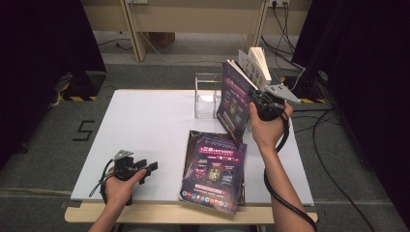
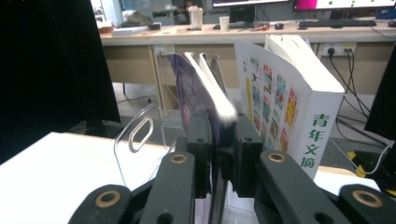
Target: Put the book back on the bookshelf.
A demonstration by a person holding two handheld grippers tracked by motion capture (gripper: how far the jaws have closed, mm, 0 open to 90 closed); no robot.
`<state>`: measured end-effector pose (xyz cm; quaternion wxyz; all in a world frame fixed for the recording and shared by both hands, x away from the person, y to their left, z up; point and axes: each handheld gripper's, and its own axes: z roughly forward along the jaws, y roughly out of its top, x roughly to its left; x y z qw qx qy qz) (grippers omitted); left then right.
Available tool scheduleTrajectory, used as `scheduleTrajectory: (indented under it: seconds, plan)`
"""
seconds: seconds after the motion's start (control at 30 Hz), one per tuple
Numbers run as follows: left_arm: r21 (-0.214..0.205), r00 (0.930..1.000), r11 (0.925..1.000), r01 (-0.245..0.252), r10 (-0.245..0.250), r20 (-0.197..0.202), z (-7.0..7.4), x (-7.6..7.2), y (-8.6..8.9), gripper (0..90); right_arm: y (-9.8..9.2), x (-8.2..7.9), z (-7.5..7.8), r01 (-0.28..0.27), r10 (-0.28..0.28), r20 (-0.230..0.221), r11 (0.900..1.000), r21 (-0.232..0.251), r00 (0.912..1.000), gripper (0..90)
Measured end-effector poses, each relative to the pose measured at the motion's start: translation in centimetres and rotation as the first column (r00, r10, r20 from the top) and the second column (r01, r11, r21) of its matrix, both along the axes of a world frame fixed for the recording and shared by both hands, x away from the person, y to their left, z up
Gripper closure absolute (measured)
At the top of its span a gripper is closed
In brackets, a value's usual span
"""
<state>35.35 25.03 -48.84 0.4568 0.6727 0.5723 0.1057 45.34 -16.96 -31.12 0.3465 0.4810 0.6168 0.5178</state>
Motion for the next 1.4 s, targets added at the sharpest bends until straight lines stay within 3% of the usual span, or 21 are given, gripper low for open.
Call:
scheduleTrajectory:
  seconds: [0.3, 0.73, 0.97, 1.4]
  plan:
    - [-0.005, 1.0000, 1.0000, -0.001, 0.001, 0.002, 0.1, 0.0, 0.1, 41.0, 0.5, 0.3, 0.3, -0.012, 0.012, -0.028, 0.9998, -0.015, 0.9995, 79.8]
    - [-0.012, 1.0000, 0.9999, 0.002, -0.002, 0.000, 0.0, 0.0, 0.1, 41.0, 1.3, 1.6, 0.6, -0.018, 0.014, -0.103, 0.9991, -0.039, 0.9946, 77.8]
    - [-0.009, 1.0000, 1.0000, -0.001, 0.001, 0.000, 0.1, 0.0, 0.2, 41.0, 1.6, 2.1, 1.0, -0.019, 0.013, -0.152, 0.9992, -0.035, 0.9884, 84.0]
    - [-0.007, 1.0000, 1.0000, -0.004, 0.004, 0.000, 0.0, 0.0, 0.4, 41.1, 2.0, 2.3, 1.3, -0.002, -0.002, -0.104, 0.9993, -0.037, 0.9946, 84.3]
